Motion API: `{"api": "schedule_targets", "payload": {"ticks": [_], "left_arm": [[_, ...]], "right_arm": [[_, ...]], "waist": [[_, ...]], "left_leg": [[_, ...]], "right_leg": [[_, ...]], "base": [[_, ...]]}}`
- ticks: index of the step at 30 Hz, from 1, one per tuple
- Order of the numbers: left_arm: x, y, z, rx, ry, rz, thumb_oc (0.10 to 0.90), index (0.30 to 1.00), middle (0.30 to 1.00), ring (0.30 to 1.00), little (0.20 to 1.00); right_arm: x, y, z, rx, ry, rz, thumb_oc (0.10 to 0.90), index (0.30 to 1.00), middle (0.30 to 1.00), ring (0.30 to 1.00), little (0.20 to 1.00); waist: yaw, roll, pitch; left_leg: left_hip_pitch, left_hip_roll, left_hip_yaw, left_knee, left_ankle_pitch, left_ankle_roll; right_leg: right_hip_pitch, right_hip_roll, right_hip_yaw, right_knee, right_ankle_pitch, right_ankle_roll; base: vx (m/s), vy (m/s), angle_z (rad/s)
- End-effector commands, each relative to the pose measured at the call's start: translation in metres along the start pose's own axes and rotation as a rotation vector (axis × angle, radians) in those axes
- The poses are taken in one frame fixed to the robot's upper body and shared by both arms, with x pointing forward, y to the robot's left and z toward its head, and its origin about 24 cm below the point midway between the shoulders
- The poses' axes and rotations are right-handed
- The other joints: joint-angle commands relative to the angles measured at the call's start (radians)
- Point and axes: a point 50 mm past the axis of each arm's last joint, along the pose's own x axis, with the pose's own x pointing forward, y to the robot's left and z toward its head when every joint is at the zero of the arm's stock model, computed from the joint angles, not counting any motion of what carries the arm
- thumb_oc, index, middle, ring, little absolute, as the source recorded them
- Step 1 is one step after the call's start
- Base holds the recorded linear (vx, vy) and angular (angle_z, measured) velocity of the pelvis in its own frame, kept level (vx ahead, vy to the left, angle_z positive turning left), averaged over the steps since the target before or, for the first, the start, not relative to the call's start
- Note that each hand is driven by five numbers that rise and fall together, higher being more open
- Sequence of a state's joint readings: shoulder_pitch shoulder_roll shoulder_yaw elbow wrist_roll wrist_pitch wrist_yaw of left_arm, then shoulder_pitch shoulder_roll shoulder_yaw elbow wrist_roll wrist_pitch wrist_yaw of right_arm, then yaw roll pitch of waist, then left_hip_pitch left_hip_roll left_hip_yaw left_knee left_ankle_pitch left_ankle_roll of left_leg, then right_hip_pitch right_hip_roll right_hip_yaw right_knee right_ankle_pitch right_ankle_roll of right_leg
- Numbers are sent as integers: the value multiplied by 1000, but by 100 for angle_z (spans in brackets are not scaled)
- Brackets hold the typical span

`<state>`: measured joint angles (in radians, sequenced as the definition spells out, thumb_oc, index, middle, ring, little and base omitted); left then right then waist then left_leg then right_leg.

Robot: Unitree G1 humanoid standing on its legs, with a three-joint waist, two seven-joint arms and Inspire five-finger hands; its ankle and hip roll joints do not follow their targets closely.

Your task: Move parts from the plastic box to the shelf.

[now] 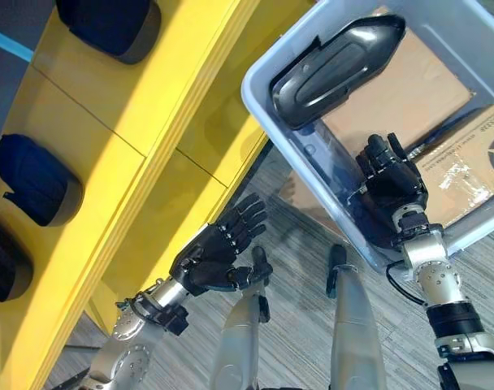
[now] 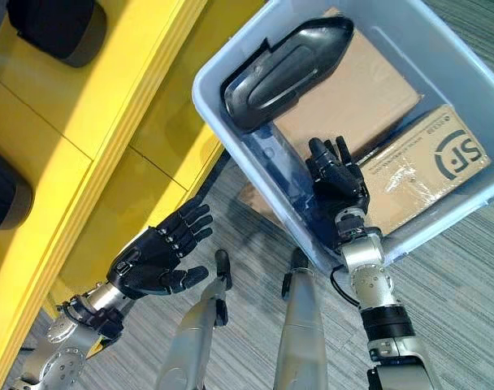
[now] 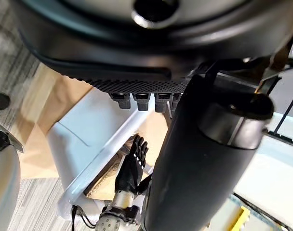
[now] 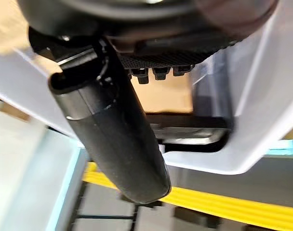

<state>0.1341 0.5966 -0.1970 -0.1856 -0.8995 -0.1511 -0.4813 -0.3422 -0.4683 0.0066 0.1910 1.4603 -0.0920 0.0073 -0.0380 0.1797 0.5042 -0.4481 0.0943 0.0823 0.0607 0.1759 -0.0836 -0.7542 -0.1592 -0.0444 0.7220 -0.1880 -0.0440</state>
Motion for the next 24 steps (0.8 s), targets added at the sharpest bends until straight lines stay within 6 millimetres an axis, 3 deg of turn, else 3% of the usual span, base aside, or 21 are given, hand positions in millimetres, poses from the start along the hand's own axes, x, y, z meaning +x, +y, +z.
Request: {"api": "schedule_targets", "payload": {"ticks": [1,7,9,10,12,16,17,18,19,20,22,24], "left_arm": [[9,-7,15,-7,-181,-21,900,1000,1000,1000,1000],[11,-8,13,-8,-195,-28,900,1000,1000,1000,1000],[13,-9,12,-6,-191,-42,900,1000,1000,1000,1000],[14,-11,13,-8,-194,-49,900,1000,1000,1000,1000],[14,-12,14,-6,-196,-45,900,1000,1000,1000,1000],[19,-15,17,2,-216,-3,900,1000,1000,1000,1000],[20,-15,18,3,-217,-2,900,1000,1000,1000,1000],[22,-15,18,1,-221,8,900,1000,1000,1000,1000],[22,-15,19,0,-222,8,900,1000,1000,1000,1000],[25,-16,20,1,-218,7,900,1000,1000,1000,1000],[26,-16,21,4,-210,2,900,1000,1000,1000,1000],[26,-17,21,4,-205,0,900,1000,1000,1000,1000]], "right_arm": [[3,28,34,56,-181,174,900,1000,1000,1000,1000],[-6,10,57,-10,-283,113,900,1000,1000,1000,1000],[-5,14,65,-143,-311,86,900,1000,1000,1000,1000],[-6,20,74,-347,-374,60,900,1000,1000,1000,1000],[-8,29,78,-561,-428,52,900,1000,1000,1000,1000],[-21,74,78,-1124,-661,107,900,1000,1000,1000,1000],[-22,75,78,-1129,-668,108,900,1000,1000,1000,1000],[-26,93,77,-1317,-767,146,900,1000,1000,1000,1000],[-26,96,77,-1353,-785,153,900,1000,1000,1000,1000],[-26,112,79,-1541,-873,189,900,1000,1000,1000,1000],[-25,132,86,-1717,-972,229,900,1000,1000,1000,1000],[-25,147,93,-1778,-1028,260,900,1000,1000,1000,1000]], "waist": [[-62,44,16],[-90,41,16],[-96,39,16],[-101,37,16],[-106,34,16],[-136,16,16],[-135,17,16],[-145,10,16],[-143,11,16],[-145,6,16],[-140,4,16],[-132,3,16]], "left_leg": [[68,55,0,74,-138,28],[141,59,10,29,-139,22],[168,63,11,14,-139,18],[187,66,12,2,-139,17],[195,68,13,-2,-140,15],[212,74,29,-8,-145,11],[208,76,30,-7,-143,11],[210,73,33,-3,-149,10],[206,75,34,-2,-147,10],[209,72,34,2,-153,9],[207,73,34,4,-154,6],[201,76,32,6,-151,2]], "right_leg": [[129,32,59,-146,-25,28],[187,29,60,-206,-7,32],[211,27,61,-229,-1,35],[228,27,62,-247,6,36],[237,27,63,-258,11,38],[246,37,78,-282,30,46],[243,40,79,-286,37,45],[245,39,82,-286,34,47],[242,42,83,-290,41,47],[248,41,81,-293,36,49],[253,42,77,-300,38,50],[254,45,71,-308,45,50]], "base": [[-51,35,-13],[-39,44,-8],[-25,35,-5],[-16,34,-3],[-14,36,-3],[-9,51,-8],[1,46,-8],[-14,22,-7],[1,26,-12],[-11,3,-12],[-16,-14,-9],[-29,-27,-5]]}}
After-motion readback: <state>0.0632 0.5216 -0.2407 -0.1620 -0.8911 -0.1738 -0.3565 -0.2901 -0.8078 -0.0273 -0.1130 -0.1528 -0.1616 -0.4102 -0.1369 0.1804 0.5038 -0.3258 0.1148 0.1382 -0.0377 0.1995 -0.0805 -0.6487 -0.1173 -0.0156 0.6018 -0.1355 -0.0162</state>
